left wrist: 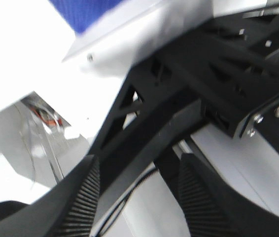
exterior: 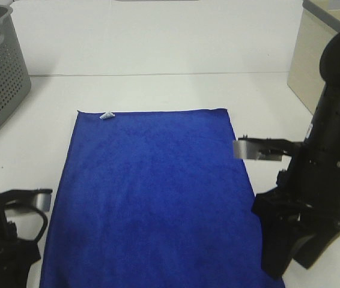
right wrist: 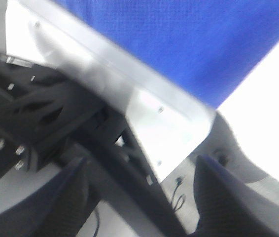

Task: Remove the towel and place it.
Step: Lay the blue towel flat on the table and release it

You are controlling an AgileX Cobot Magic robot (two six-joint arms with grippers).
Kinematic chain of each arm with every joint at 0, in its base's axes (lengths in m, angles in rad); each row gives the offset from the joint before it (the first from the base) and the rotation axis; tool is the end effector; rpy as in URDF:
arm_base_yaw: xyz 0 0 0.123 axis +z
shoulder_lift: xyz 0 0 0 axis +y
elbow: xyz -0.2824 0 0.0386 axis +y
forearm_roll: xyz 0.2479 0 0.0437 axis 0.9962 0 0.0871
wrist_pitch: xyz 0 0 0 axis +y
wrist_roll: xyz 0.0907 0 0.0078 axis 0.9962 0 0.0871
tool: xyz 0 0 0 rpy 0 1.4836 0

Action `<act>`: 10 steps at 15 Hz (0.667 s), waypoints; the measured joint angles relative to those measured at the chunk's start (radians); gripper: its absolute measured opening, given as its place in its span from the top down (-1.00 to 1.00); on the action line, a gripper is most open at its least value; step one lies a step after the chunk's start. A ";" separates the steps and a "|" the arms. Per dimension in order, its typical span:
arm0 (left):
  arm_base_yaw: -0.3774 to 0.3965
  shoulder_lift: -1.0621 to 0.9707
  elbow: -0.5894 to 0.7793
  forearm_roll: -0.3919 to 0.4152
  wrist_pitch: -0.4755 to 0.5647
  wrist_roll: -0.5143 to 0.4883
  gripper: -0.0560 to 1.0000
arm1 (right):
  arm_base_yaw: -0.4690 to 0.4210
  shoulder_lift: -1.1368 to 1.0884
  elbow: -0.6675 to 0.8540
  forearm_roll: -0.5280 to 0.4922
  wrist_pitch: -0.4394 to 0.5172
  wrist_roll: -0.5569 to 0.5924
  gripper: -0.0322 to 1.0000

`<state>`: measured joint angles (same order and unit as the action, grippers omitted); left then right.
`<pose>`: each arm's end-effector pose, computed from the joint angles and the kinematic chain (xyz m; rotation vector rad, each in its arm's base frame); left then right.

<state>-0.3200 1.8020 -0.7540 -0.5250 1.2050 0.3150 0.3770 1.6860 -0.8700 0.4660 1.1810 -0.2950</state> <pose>0.1975 -0.1104 0.1273 -0.3652 -2.4811 0.5454 0.2167 0.1265 0.1693 0.5692 -2.6843 -0.5359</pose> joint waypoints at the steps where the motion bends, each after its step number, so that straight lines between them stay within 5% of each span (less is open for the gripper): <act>1: 0.000 -0.028 -0.046 0.019 0.001 -0.020 -0.02 | 0.000 -0.014 -0.044 -0.039 -0.009 0.043 -0.26; 6: 0.000 -0.068 -0.343 0.310 0.005 -0.188 -0.35 | -0.027 -0.017 -0.342 -0.223 -0.040 0.164 -0.47; 10: 0.076 -0.046 -0.540 0.391 -0.023 -0.206 -0.42 | -0.221 0.060 -0.565 -0.133 0.009 0.116 -0.54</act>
<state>-0.2440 1.7560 -1.2940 -0.1340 1.1820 0.1090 0.1560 1.7460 -1.4350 0.3330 1.1900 -0.1790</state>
